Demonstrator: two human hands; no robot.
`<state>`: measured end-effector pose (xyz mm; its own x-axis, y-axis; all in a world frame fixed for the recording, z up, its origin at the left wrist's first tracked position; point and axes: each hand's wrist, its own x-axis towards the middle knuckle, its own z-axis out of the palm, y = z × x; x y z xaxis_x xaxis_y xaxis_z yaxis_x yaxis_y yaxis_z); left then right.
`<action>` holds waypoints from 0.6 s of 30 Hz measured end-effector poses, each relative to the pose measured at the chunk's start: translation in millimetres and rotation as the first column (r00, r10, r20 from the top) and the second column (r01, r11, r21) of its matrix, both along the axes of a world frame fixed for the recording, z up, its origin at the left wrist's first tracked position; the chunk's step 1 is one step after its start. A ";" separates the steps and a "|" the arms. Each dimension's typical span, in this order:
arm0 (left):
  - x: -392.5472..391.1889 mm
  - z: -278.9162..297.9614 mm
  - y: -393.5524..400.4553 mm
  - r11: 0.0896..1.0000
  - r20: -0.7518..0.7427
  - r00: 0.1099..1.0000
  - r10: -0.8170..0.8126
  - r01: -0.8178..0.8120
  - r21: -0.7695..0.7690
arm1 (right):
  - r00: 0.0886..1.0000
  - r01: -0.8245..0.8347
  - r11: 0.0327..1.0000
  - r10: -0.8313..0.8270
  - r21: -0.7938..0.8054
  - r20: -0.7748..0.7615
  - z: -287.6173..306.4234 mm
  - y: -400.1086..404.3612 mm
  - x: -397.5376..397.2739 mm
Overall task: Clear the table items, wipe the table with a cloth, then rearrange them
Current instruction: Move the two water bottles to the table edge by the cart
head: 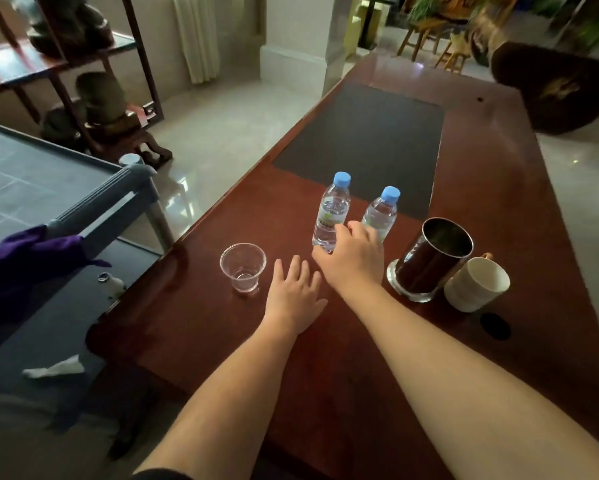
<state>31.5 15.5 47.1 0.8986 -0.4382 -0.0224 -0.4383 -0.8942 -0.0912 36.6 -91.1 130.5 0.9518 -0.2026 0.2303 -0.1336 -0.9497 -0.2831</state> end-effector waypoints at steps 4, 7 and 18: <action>16.4 39.4 4.2 0.997 0.075 0.997 -0.011 0.006 0.074 | 0.992 0.127 0.989 -0.126 -0.075 0.019 16.2 -22.1 -6.9; 25.4 62.5 6.3 0.998 0.124 0.992 0.012 -0.019 0.057 | 0.988 0.153 0.983 -0.152 -0.097 0.020 23.4 -35.0 -10.6; 66.7 85.8 -5.2 0.951 0.074 0.976 0.205 -0.181 -0.251 | 0.964 0.254 0.918 -0.266 0.305 -0.001 18.7 -60.7 11.1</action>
